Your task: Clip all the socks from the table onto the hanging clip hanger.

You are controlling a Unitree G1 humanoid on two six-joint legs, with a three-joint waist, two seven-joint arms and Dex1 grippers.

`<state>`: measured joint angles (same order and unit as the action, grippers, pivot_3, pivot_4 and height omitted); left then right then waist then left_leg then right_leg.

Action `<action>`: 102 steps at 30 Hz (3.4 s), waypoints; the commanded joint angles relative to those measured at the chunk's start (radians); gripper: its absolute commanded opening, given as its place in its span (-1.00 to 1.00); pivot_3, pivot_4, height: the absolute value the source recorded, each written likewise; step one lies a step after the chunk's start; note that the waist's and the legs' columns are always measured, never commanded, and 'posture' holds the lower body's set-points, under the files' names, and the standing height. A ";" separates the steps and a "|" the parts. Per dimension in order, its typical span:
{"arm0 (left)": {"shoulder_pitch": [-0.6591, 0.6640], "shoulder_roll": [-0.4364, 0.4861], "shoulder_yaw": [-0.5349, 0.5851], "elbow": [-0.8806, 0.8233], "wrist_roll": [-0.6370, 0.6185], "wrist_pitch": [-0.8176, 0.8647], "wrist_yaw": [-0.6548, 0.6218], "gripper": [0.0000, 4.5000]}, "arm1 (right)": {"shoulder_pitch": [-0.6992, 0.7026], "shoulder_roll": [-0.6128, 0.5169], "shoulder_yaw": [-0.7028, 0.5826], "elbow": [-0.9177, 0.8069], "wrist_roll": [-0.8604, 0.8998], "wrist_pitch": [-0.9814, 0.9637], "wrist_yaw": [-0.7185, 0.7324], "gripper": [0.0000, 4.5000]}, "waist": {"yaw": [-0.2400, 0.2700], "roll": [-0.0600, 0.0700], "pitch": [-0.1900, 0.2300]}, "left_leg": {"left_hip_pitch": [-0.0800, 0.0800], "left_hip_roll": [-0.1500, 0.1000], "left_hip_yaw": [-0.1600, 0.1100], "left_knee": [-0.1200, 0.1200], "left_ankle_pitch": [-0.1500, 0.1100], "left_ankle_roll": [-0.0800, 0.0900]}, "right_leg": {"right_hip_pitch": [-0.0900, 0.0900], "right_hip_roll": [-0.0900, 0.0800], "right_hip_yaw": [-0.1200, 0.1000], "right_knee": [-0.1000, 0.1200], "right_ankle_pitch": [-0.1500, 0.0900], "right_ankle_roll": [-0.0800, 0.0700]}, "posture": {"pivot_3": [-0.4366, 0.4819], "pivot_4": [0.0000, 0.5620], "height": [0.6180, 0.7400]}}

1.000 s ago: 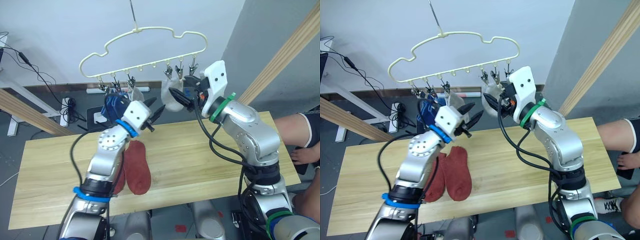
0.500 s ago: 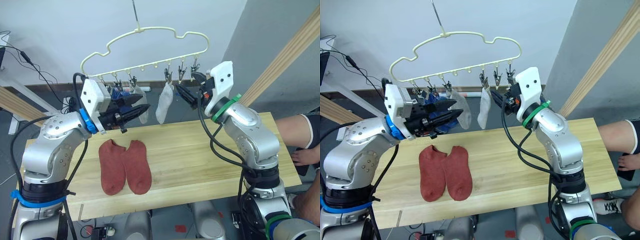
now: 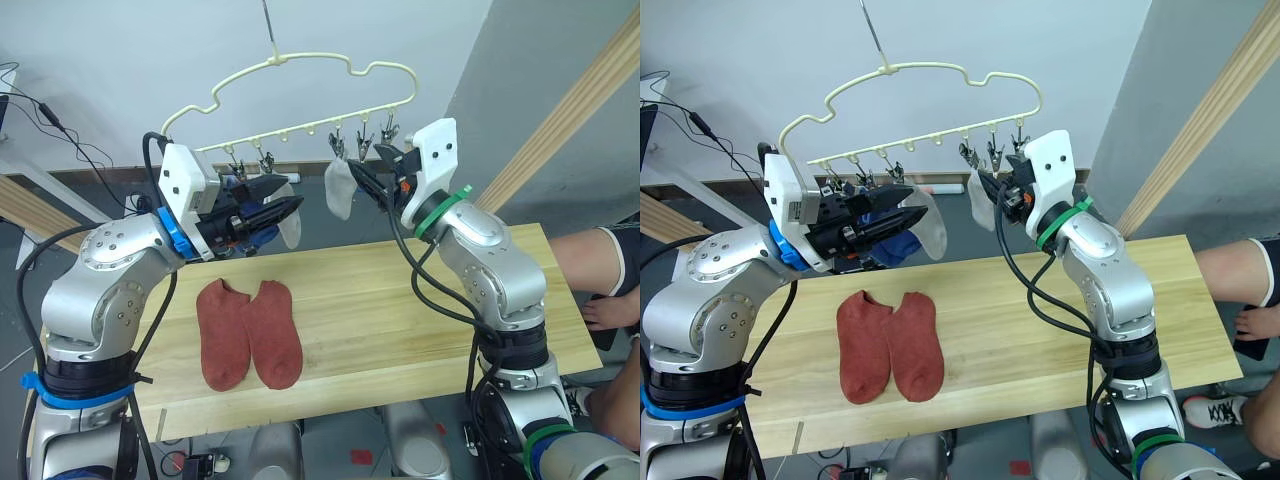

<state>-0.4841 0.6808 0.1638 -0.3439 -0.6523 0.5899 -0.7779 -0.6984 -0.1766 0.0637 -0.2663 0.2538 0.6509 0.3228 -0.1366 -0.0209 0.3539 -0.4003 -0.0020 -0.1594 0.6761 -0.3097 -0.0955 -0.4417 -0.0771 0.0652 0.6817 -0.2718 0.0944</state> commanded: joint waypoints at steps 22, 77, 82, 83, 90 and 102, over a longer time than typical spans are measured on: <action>-0.005 0.014 0.014 -0.042 -0.008 0.007 0.002 -0.15 | -0.167 0.039 0.042 0.233 -0.045 -0.166 0.058 0.15 | -0.001 0.000 0.000 | 0.000 0.000 0.000 0.000 0.000 0.000 | 0.000 0.000 0.000 0.000 0.000 0.000 | -0.25 0.29 1.00; -0.025 0.021 0.035 -0.008 -0.017 -0.012 -0.016 -0.15 | -0.166 0.121 0.065 0.249 -0.201 -0.191 -0.098 0.15 | -0.002 0.000 0.000 | 0.000 0.000 0.000 0.000 0.000 0.000 | 0.000 0.000 0.000 0.000 0.000 0.000 | -0.24 0.27 1.00; -0.020 0.021 0.035 -0.009 -0.015 -0.012 -0.015 -0.15 | -0.182 0.141 0.064 0.254 -0.192 -0.176 -0.095 0.15 | -0.001 0.000 0.000 | 0.000 0.000 0.000 0.000 0.000 0.000 | 0.000 0.000 0.000 0.000 0.000 0.000 | -0.24 0.28 1.00; -0.020 0.021 0.036 -0.009 -0.015 -0.012 -0.015 -0.15 | -0.185 0.148 0.062 0.258 -0.187 -0.170 -0.096 0.15 | -0.002 0.000 0.000 | 0.000 0.000 0.000 0.000 0.000 0.000 | 0.000 0.000 0.000 0.000 0.000 0.000 | -0.24 0.28 1.00; -0.011 0.021 0.036 -0.017 -0.015 -0.010 -0.010 -0.15 | -0.200 0.182 0.038 0.279 -0.163 -0.147 -0.107 0.15 | -0.002 0.000 0.000 | 0.000 0.000 0.000 0.000 0.000 0.000 | 0.000 0.000 0.000 0.001 0.000 0.000 | -0.24 0.28 1.00; 0.002 0.019 0.029 -0.027 -0.018 -0.010 -0.004 -0.15 | -0.163 0.194 0.027 0.205 -0.172 -0.100 -0.161 0.15 | -0.002 0.000 0.000 | 0.000 0.000 0.000 0.000 0.000 0.000 | 0.000 0.000 0.000 0.000 0.000 0.000 | -0.26 0.30 1.00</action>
<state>-0.4848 0.6918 0.1643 -0.3352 -0.6631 0.5988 -0.7778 -0.8689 0.0077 0.0978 0.0035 0.0790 0.5517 0.1722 -0.1387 -0.0208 0.3539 -0.4002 -0.0020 -0.1591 0.6762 -0.3095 -0.0959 -0.4421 -0.0771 0.0652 0.6820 -0.2717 0.0944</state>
